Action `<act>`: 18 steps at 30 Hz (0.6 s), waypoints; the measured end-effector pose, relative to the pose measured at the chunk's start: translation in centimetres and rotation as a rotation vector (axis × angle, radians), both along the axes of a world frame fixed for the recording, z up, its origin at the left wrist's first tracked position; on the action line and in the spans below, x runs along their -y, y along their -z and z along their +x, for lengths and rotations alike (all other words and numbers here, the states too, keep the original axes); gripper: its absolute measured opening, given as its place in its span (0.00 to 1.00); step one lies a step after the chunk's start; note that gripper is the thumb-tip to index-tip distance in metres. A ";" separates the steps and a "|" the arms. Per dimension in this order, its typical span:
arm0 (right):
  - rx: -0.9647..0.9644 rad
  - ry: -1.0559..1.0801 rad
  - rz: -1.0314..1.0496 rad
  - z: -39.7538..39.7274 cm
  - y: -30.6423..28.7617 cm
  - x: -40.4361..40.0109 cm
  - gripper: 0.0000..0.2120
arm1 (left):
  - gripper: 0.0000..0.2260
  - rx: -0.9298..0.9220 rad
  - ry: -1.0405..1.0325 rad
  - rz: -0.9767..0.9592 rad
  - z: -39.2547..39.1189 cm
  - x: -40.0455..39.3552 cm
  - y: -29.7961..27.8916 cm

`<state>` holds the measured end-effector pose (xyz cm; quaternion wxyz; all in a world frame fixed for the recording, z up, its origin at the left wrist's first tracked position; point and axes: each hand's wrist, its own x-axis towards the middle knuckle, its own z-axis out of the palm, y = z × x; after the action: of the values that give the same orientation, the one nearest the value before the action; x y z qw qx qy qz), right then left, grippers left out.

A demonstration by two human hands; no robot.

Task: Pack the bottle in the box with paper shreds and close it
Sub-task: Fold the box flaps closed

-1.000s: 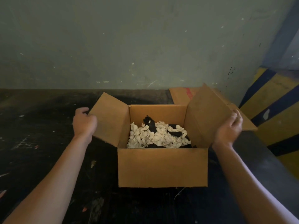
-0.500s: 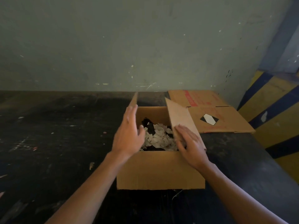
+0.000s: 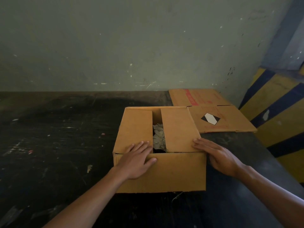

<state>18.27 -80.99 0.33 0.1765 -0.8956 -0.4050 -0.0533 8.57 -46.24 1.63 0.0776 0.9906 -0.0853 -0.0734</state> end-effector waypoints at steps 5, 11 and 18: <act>0.095 0.004 -0.191 -0.3 2.1 0.6 0.46 | 0.28 -0.063 0.029 -0.031 0.5 -0.8 -0.8; 0.160 0.002 -0.086 -0.3 3.5 0.7 0.42 | 0.23 -0.227 0.005 -0.309 1.0 -2.6 -3.7; 0.055 -0.015 0.184 0.4 2.4 0.2 0.29 | 0.32 -0.332 -0.370 -0.662 1.5 -7.9 -8.3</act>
<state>18.63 -81.21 -2.03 0.2473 -0.8706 -0.4098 -0.1136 10.09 -38.35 9.91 0.4166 0.8855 0.0888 -0.1853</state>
